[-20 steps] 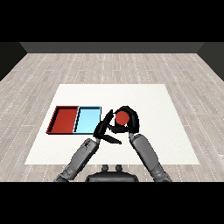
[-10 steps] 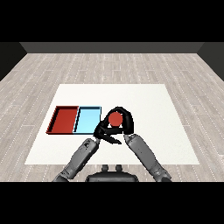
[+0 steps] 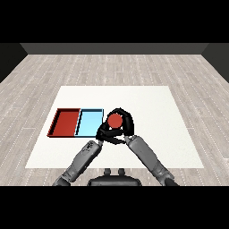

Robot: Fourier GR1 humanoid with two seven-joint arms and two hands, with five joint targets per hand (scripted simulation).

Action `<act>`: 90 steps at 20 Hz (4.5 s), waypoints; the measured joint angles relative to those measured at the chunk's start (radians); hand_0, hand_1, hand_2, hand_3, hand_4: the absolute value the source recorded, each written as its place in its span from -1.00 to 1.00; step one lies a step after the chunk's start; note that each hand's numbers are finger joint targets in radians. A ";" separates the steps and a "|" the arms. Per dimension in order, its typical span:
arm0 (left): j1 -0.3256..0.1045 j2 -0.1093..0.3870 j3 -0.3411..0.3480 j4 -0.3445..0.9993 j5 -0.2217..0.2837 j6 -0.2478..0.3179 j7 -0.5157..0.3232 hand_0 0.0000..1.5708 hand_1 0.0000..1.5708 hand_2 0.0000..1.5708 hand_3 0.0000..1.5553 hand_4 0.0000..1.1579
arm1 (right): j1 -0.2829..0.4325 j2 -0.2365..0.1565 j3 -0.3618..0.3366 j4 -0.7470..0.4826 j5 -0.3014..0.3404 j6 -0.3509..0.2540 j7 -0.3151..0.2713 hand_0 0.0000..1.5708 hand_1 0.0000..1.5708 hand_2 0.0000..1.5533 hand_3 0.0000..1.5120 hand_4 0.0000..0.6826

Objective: Pick the red can and put it in the red box

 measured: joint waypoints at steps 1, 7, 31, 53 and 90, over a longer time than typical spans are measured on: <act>-0.010 -0.004 0.005 0.009 0.018 0.031 -0.012 1.00 1.00 1.00 0.93 0.97 | 0.001 0.002 -0.001 -0.001 0.001 0.003 0.007 1.00 1.00 0.90 0.85 0.85; -0.039 -0.006 -0.011 0.034 0.057 0.181 -0.027 1.00 1.00 1.00 0.92 0.95 | -0.009 0.001 0.021 0.011 -0.037 -0.020 -0.004 1.00 1.00 0.89 0.85 0.83; -0.046 -0.015 -0.036 0.038 0.030 0.279 0.006 1.00 1.00 1.00 0.93 0.95 | 0.046 0.003 -0.018 -0.026 0.087 0.081 0.093 -1.00 -1.00 -1.00 -1.00 -1.00; -0.041 0.002 0.039 0.001 -0.046 0.256 0.051 1.00 1.00 1.00 0.89 0.99 | 0.181 -0.069 -0.192 -0.285 0.033 0.154 0.123 -1.00 -1.00 -1.00 -1.00 -1.00; -0.321 0.463 0.489 1.013 -0.259 0.129 0.079 -0.41 -0.41 -0.34 -0.90 0.34 | 0.466 -0.177 -0.420 -0.178 -0.019 0.326 -0.118 -1.00 -1.00 -1.00 -1.00 -1.00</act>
